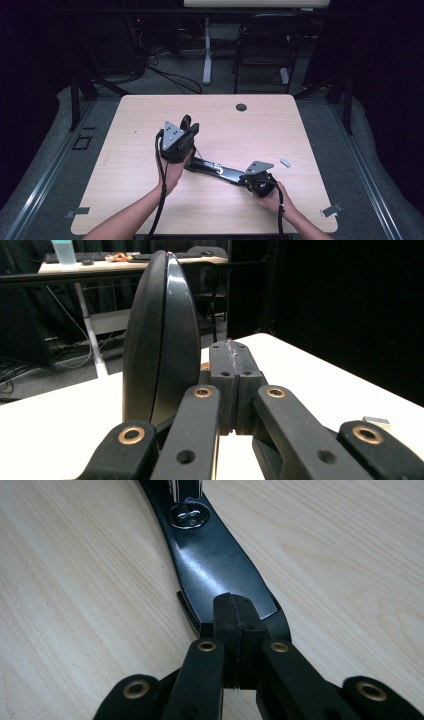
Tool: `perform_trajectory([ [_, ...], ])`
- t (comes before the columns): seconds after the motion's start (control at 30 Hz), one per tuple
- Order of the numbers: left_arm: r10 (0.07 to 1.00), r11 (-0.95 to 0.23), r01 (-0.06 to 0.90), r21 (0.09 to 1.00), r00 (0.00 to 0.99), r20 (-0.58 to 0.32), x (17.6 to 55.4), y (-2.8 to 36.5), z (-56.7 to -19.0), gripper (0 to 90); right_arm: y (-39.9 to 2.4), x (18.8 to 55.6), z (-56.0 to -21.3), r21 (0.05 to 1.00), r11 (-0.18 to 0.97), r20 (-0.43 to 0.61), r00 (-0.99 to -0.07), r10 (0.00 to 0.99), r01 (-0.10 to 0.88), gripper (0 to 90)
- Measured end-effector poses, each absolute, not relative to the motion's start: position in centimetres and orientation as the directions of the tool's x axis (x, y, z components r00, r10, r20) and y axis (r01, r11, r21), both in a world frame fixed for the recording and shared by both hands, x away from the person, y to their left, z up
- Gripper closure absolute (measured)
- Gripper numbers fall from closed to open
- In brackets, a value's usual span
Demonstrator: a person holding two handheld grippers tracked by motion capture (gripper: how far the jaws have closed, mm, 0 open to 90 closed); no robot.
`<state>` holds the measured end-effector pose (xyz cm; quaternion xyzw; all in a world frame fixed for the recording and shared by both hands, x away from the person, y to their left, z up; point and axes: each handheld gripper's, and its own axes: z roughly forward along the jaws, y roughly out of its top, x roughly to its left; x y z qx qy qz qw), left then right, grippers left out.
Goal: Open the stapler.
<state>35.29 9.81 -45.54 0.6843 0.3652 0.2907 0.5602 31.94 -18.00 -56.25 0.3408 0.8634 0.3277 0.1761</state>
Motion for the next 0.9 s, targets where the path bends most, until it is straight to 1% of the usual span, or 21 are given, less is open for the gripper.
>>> perform_trajectory([
  [0.9,0.841,-0.126,0.189,0.974,0.541,0.003,35.2,11.1,-46.0,90.0,-17.8,31.8,-56.3,0.687,0.552,-0.086,-0.701,0.708,0.473,90.0],
])
